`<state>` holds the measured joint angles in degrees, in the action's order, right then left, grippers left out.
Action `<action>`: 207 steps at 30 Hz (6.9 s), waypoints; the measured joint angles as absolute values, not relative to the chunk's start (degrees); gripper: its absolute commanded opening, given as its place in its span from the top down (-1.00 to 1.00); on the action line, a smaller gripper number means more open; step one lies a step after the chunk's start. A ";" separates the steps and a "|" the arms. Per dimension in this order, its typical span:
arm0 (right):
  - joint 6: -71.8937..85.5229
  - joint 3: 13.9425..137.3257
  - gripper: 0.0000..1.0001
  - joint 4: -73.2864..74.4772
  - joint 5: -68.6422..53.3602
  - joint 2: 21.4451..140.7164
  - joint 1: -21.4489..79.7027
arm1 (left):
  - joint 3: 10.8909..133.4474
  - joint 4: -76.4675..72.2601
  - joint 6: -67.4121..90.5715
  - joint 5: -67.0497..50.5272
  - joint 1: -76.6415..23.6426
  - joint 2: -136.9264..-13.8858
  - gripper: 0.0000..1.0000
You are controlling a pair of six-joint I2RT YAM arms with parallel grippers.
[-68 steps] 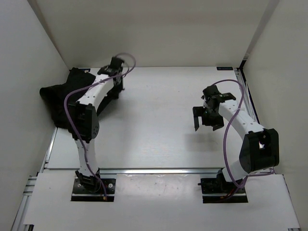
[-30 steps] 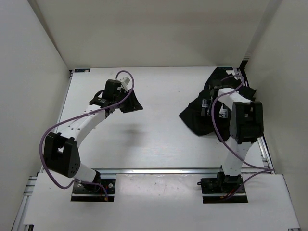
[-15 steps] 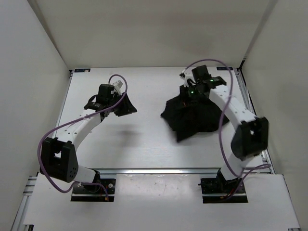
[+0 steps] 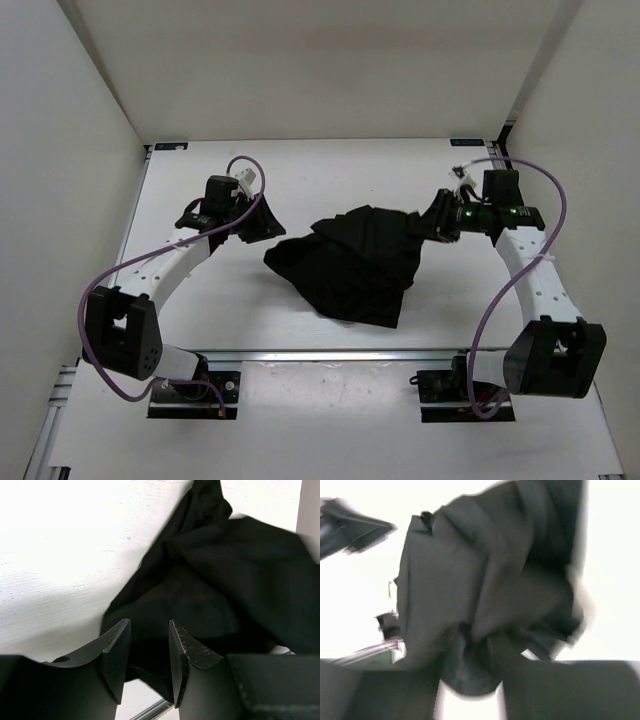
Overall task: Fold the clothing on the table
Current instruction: Flatten the skirt out
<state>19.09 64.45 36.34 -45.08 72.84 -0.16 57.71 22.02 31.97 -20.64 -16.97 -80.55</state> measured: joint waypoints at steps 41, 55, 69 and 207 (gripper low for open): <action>23.55 67.90 -0.99 36.53 -16.93 81.17 23.94 | 44.49 30.11 27.90 -11.55 -22.20 -64.05 -0.20; 17.87 81.01 -0.98 39.09 -15.09 95.48 31.31 | 37.89 22.44 27.81 -8.97 -24.49 -74.43 1.00; 10.28 83.85 1.00 40.47 3.09 105.60 33.54 | 41.17 23.94 28.91 -11.99 -21.02 -67.92 0.66; 11.75 101.86 -0.25 41.08 -22.87 122.45 42.52 | 42.98 32.80 33.26 -9.78 -14.90 -52.03 1.00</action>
<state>11.75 101.86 41.08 -22.87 122.45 42.52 42.98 32.80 33.26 -9.78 -14.90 -52.03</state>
